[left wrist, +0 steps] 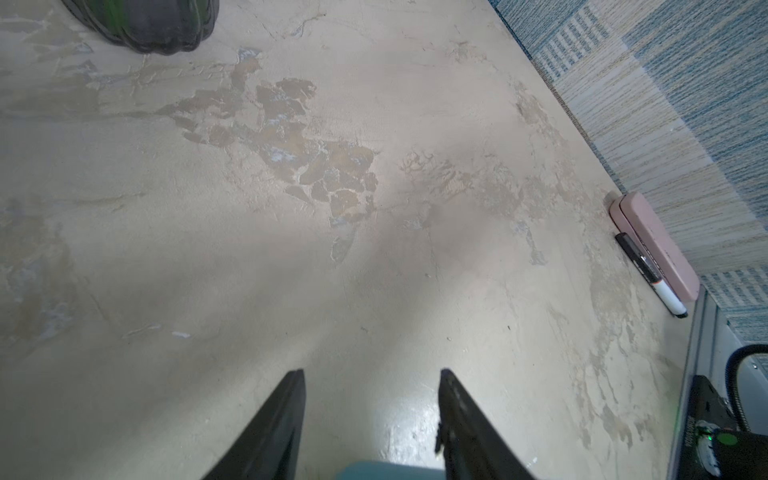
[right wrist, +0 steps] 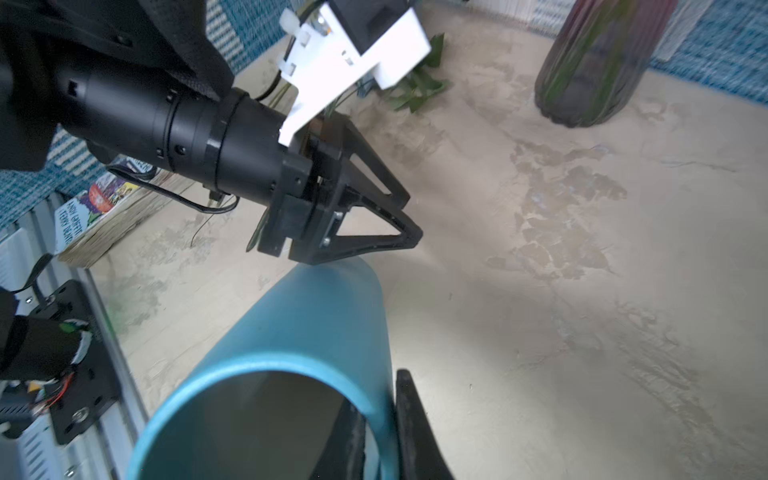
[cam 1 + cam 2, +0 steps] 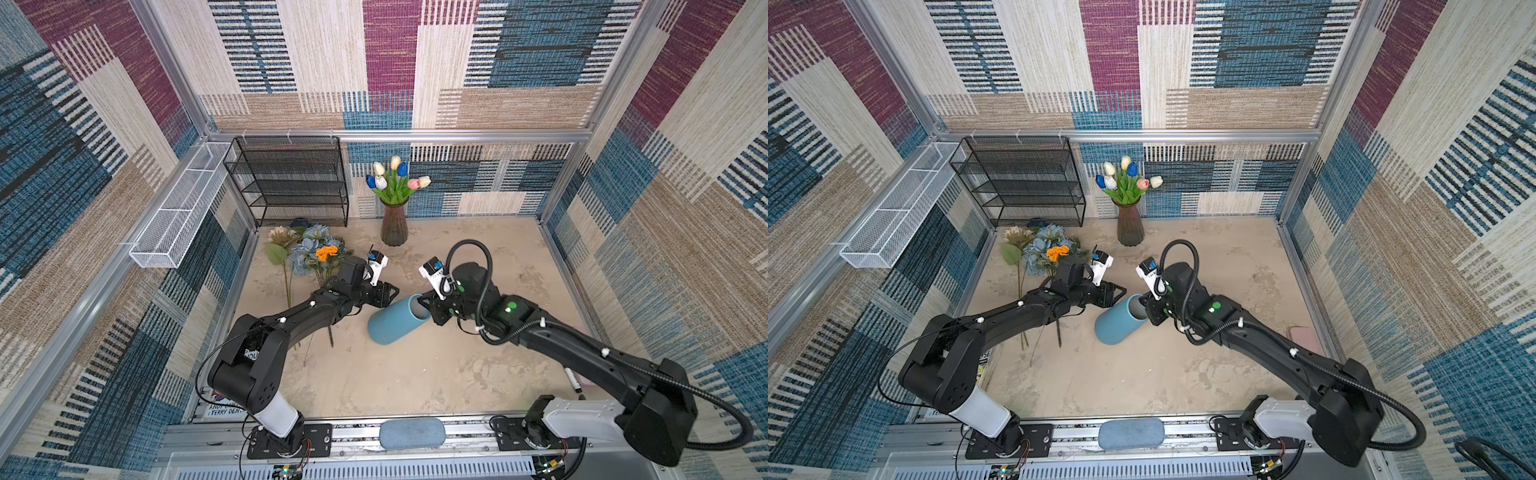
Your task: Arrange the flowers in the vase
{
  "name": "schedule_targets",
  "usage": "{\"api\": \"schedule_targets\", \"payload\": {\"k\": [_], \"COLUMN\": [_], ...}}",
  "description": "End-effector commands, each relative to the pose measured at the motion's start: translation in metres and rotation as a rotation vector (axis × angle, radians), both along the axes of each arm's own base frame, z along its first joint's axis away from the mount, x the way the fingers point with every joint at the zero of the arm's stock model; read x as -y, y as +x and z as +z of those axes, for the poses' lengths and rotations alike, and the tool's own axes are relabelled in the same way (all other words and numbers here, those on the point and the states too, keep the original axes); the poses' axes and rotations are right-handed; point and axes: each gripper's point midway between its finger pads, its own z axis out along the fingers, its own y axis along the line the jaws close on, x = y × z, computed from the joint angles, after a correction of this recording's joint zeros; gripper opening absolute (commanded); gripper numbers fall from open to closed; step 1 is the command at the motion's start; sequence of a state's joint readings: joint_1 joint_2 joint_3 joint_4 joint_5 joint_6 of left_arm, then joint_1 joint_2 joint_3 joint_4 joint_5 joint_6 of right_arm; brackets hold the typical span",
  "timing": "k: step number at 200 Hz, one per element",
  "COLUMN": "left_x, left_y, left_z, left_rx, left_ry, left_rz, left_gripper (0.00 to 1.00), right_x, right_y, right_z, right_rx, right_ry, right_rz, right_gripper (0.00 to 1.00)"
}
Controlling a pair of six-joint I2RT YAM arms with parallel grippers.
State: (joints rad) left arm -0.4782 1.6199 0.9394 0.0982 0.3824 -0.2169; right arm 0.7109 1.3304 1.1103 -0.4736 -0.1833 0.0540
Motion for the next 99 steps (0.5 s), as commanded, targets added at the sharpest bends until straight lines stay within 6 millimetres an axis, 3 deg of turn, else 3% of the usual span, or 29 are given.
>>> {"api": "schedule_targets", "payload": {"k": [1,13,35,52,99], "left_x": [0.006,0.006,0.005,-0.003,-0.038], "left_y": [-0.005,-0.003,0.000,0.005,0.021], "left_z": [0.007,0.010,0.014,0.016,0.050], "left_rx": [0.003,0.014,0.033,0.059,0.178], "left_ry": [-0.013,-0.008,-0.004,0.032,0.105], "left_rz": [-0.043,-0.041,-0.036,0.005,0.148], "left_gripper": [0.54,0.54,0.54,0.54,0.58], "right_x": [-0.021,-0.027,-0.031,-0.033,-0.012], "right_y": [-0.001,0.005,0.019,0.027,0.054], "right_z": [0.029,0.037,0.031,0.038,0.058], "right_rx": [-0.075,-0.087,-0.128,-0.115,-0.073], "right_ry": [0.021,0.017,-0.040,-0.052,-0.135], "right_rz": [0.087,0.089,0.066,0.049,-0.041], "right_gripper": [0.00,0.00,0.00,0.00,0.00]}}
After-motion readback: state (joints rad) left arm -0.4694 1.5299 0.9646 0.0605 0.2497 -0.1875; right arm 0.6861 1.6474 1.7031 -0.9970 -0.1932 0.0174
